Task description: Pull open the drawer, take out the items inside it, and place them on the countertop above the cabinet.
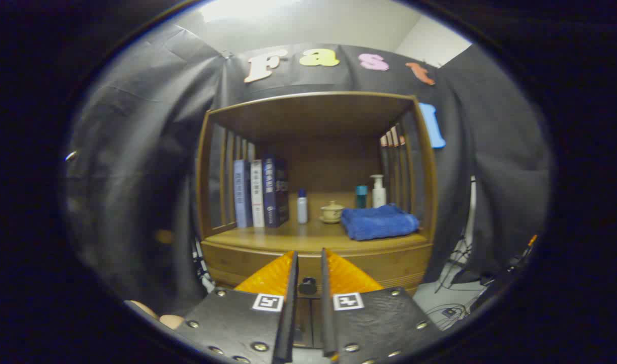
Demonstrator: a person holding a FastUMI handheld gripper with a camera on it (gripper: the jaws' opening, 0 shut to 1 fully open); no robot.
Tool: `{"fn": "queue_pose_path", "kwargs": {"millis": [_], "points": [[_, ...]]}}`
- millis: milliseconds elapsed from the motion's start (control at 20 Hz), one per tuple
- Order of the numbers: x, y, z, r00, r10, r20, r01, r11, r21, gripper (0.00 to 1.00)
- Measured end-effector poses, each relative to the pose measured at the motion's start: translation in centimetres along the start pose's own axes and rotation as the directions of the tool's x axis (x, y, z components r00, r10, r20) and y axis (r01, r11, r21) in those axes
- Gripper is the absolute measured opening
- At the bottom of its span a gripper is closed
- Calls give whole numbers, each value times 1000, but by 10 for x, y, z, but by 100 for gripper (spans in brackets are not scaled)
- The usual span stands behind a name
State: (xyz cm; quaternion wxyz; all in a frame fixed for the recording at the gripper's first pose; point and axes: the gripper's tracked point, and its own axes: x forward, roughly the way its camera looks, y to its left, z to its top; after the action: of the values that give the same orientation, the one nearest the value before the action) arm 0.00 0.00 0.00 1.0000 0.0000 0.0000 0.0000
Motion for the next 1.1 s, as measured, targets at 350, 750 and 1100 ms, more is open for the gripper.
{"fn": "queue_pose_path", "kwargs": {"millis": [350, 750, 1100], "points": [[4, 37, -18, 992, 121, -37, -120, 993, 14, 41], [10, 43, -37, 990, 116, -82, -118, 993, -18, 80], [53, 11, -93, 988, 7, -154, -9, 1000, -13, 85]]}}
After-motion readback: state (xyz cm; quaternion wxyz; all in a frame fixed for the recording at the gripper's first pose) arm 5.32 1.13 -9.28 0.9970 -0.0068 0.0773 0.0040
